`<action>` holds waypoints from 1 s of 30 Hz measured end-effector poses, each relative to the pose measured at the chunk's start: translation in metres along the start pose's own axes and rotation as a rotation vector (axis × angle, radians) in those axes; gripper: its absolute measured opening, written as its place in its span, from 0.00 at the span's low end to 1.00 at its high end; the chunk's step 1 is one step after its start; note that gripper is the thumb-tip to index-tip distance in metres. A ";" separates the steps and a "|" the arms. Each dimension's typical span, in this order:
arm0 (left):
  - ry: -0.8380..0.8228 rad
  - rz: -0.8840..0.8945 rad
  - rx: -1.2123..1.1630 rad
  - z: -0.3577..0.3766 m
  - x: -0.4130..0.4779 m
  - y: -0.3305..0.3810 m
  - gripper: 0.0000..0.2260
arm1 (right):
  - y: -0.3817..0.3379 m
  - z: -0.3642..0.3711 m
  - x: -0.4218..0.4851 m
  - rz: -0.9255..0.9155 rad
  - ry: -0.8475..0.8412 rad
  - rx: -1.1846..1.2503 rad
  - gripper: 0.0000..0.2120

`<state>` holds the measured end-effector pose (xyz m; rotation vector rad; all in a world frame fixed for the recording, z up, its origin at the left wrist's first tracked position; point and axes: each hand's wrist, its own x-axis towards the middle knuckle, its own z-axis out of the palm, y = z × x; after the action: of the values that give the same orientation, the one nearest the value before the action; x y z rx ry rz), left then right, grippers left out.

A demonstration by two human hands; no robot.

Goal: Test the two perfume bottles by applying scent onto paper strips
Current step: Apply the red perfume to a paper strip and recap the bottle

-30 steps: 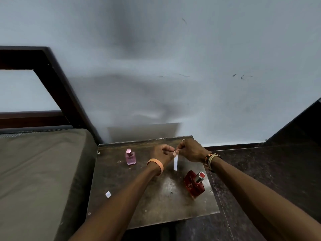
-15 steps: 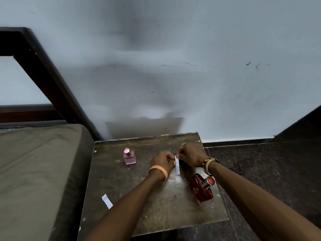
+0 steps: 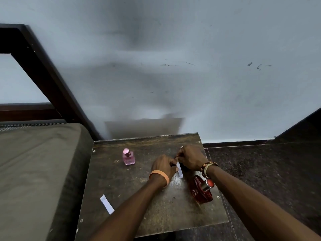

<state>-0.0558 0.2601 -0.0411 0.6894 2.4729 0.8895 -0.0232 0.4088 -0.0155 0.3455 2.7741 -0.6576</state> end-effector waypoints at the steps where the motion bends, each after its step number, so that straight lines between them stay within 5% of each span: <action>1: 0.003 0.004 -0.007 0.000 0.000 0.000 0.08 | 0.001 0.000 0.000 0.001 0.000 0.005 0.07; 21: 0.077 -0.017 -0.106 0.000 -0.012 -0.002 0.07 | 0.016 -0.013 -0.027 0.078 0.120 0.291 0.10; 26: 0.218 -0.029 -0.276 -0.001 -0.051 -0.001 0.16 | 0.014 -0.038 -0.079 0.067 0.334 0.452 0.19; 30: 0.097 0.010 -0.359 0.007 -0.096 0.016 0.26 | 0.001 -0.060 -0.130 0.034 0.339 0.431 0.22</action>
<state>0.0286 0.2191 -0.0145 0.5435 2.3012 1.3550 0.0867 0.4158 0.0765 0.6421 2.9040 -1.2999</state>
